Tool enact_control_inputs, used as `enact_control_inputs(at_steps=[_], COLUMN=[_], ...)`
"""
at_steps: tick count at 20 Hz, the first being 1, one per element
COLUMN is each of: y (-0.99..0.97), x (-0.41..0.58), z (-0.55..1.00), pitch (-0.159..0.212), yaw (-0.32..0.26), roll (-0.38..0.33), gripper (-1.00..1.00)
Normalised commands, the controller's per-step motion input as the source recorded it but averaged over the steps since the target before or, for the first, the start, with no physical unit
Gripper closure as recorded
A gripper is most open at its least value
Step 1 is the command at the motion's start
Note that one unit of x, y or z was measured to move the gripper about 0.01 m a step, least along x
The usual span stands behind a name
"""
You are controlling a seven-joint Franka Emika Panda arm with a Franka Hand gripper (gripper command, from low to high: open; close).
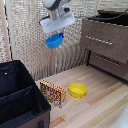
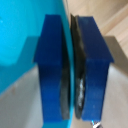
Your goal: Kindly move your gripper toward the top drawer's handle. With caution, hold the handle robustly using your gripper and pull open the top drawer. Let the handle go. Relocate your gripper to the bowl placed in the background. Gently hold the bowl using your gripper. Bring the gripper and the bowl to the ajar drawer. Softly release the bowl into it.
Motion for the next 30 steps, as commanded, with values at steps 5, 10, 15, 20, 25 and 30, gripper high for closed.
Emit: enact_control_inputs(at_steps=[5,10,15,20,25,30], y=[-0.6,-0.85,-0.94,-0.99,-1.0,-0.96], x=[0.006,0.002,0.0,-0.006,-0.172,-0.445], z=[0.97,0.94,0.95,0.94,0.7,0.06], pitch=[0.125,0.129,0.093,0.02,0.006,-0.039], yaw=[-0.146,-0.096,-0.059,-0.02,0.0,0.0], roll=[0.013,0.041,0.066,0.087,0.102,0.06], gripper=[1.0,1.0,1.0,1.0,1.0,1.0])
